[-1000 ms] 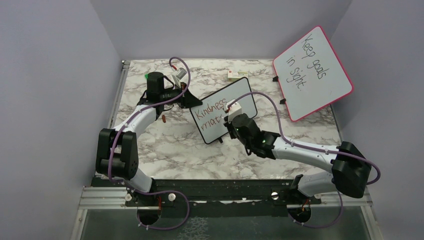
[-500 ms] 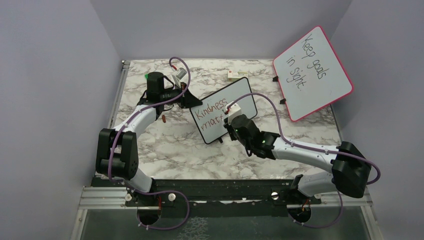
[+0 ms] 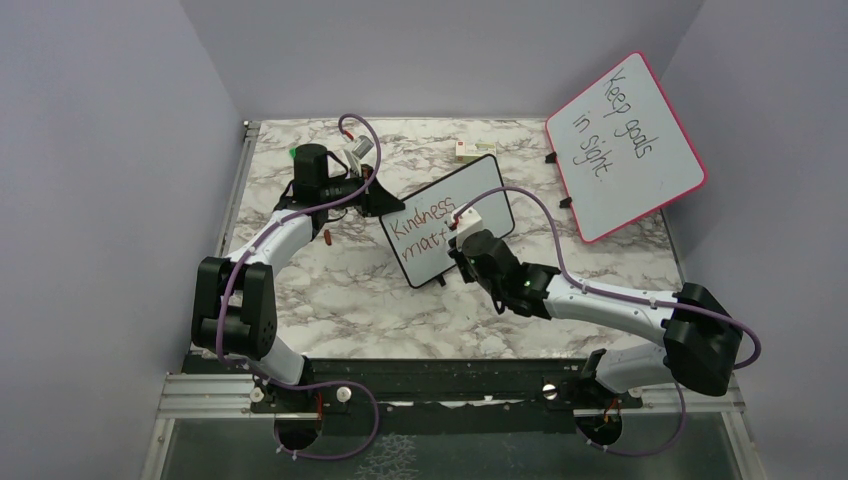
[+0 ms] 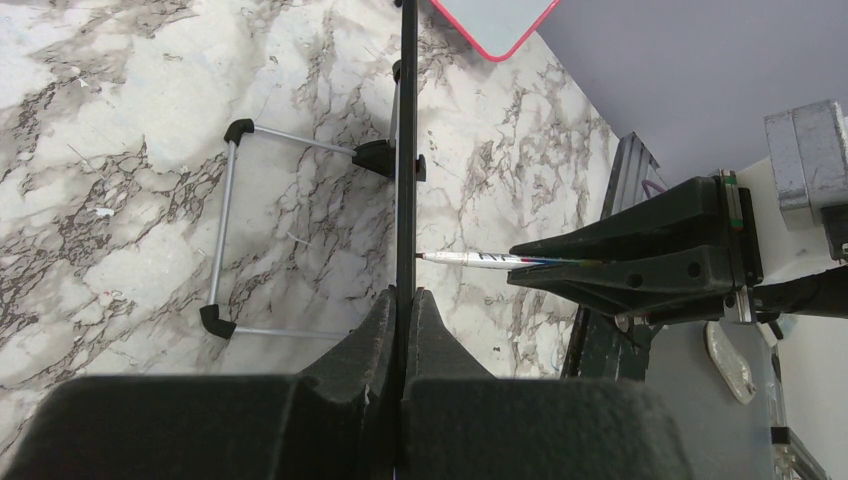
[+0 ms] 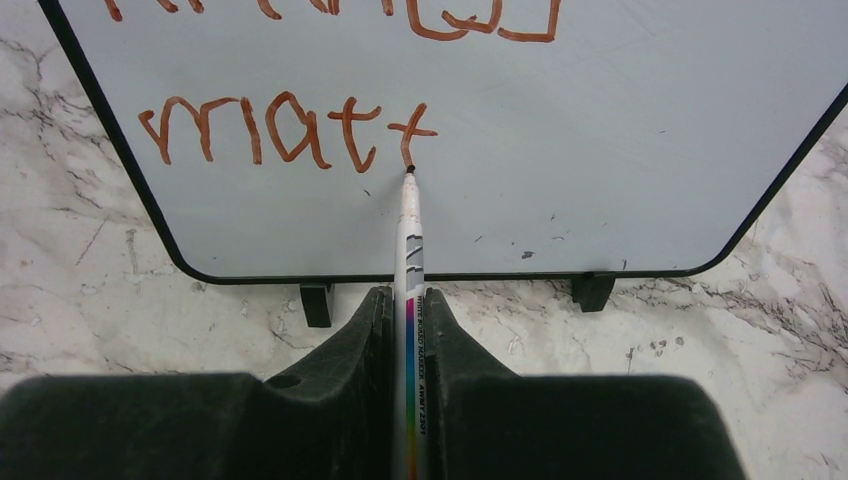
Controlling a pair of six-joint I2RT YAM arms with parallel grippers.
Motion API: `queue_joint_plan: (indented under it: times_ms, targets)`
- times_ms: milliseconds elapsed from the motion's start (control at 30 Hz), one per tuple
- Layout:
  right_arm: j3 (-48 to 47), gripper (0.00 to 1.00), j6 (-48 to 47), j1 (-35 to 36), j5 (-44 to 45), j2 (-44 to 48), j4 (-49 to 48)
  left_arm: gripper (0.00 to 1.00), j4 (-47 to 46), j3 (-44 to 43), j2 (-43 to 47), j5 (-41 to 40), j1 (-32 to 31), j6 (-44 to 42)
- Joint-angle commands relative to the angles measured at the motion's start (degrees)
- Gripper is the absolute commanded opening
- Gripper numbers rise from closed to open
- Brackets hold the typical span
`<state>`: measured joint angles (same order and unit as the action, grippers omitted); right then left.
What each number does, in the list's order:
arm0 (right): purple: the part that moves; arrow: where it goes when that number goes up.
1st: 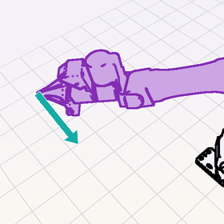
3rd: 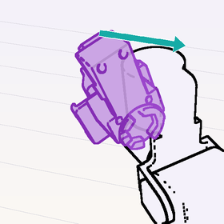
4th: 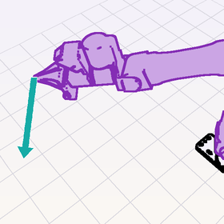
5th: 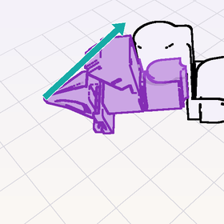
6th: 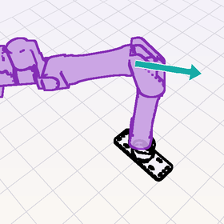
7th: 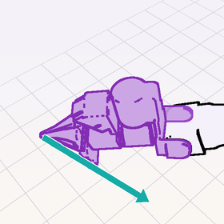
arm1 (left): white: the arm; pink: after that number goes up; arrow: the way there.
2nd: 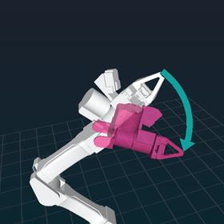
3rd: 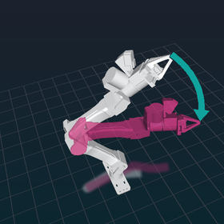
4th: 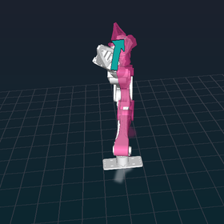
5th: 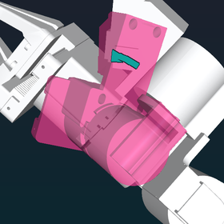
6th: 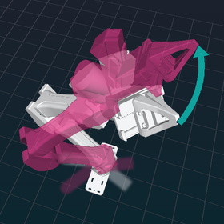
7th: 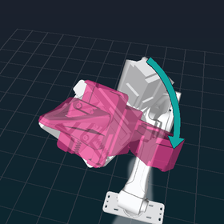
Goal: Write a sentence on the whiteboard
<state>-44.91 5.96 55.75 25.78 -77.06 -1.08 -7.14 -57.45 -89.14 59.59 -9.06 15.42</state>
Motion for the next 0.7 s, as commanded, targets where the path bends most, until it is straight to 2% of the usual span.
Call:
queue_joint_plan:
  times_ms: [0, 467, 667]
  targets:
    - [0.8, 0.01, -0.2, -0.2, 2.5, 0.9, 0.5, 0.00, 4.1, 0.1, 0.0, -1.0, -0.1, -0.9]
    - [0.8, 0.01, -1.3, -0.4, 3.6, 2.3, -5.5, 0.00, 4.2, 0.1, 0.0, -0.9, -0.1, -1.0]
    - [1.2, 0.01, -1.1, -1.4, 3.2, 3.5, -4.9, 0.00, 4.2, 0.1, 0.0, -0.9, -0.1, -1.0]
